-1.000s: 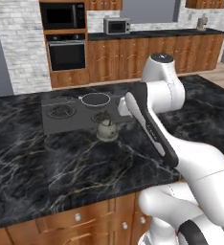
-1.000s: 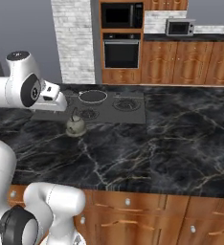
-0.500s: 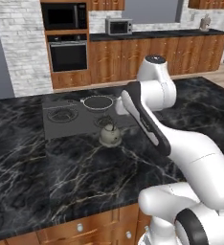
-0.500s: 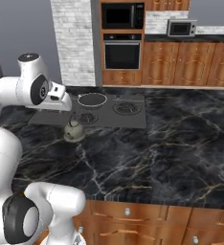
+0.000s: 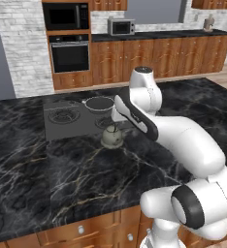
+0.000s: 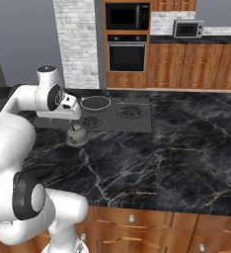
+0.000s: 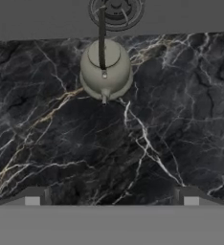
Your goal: Pick the kettle from the counter and place it on a stove burner. Then turn the burner on.
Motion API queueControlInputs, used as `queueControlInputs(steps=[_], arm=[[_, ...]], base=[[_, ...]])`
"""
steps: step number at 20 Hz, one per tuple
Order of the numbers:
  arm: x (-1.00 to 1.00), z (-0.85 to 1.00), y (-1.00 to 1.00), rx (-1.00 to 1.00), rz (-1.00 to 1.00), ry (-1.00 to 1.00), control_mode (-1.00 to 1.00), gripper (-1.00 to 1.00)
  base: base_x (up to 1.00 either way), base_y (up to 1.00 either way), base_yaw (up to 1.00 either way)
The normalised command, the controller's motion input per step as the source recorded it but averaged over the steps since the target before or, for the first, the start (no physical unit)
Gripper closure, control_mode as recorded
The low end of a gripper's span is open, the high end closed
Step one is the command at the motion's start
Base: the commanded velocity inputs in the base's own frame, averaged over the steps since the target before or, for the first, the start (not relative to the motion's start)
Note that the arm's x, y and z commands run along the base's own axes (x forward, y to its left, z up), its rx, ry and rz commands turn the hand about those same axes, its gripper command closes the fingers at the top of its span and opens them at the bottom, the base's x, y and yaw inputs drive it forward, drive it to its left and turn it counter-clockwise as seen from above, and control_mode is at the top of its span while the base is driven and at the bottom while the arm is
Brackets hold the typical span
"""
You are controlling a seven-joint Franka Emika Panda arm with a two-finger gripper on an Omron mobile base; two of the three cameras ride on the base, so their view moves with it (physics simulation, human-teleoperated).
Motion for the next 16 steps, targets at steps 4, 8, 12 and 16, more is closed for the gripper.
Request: queueControlInputs(steps=[4,8,12,16], arm=[[0.62,-0.34,0.14,0.00,0.01,0.02,-1.00,-1.00],[0.64,-0.25,0.15,0.00,0.00,0.04,-1.00,-1.00],[0.65,-0.24,0.11,0.00,0.01,0.05,-1.00,-1.00],[0.65,-0.24,0.04,0.00,0.00,0.03,-1.00,-1.00]], base=[[0.00,0.00,0.00],[0.00,0.00,0.00],[0.00,0.00,0.00],[0.00,0.00,0.00]])
